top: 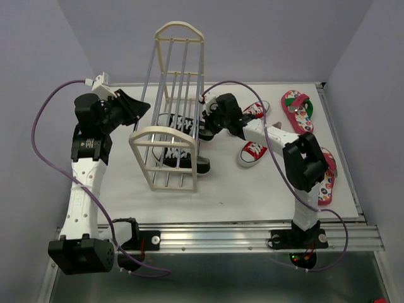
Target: Place and organize the shoes onto the shoe shelf
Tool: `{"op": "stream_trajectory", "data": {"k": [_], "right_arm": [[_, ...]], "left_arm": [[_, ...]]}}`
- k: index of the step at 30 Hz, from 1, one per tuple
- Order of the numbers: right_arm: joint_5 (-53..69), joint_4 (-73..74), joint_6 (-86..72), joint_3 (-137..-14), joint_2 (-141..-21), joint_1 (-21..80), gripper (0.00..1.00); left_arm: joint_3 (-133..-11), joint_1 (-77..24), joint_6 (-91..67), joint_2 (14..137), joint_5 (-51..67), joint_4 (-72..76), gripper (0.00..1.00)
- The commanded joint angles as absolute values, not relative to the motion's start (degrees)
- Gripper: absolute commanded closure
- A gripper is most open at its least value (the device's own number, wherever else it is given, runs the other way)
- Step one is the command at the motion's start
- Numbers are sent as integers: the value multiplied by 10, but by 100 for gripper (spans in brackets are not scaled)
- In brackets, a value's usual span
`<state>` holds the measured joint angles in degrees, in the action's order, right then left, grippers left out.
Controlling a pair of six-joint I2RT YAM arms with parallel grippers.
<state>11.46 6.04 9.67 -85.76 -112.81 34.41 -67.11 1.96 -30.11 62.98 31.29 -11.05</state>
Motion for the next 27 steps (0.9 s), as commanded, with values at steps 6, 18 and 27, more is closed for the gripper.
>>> {"op": "stream_trajectory", "data": {"k": [6,18,27], "right_arm": [[177,43,105,-931,-1147,342,96],[155,78,91,-954,-1169,342,73],[170,81,76,-966,-1186,342,75]], "left_arm": [[-625,11,-187,669,319,-144,100],[-626,11,-191,674,316,-144,100],[-626,11,-191,671,316,-145,100]]}}
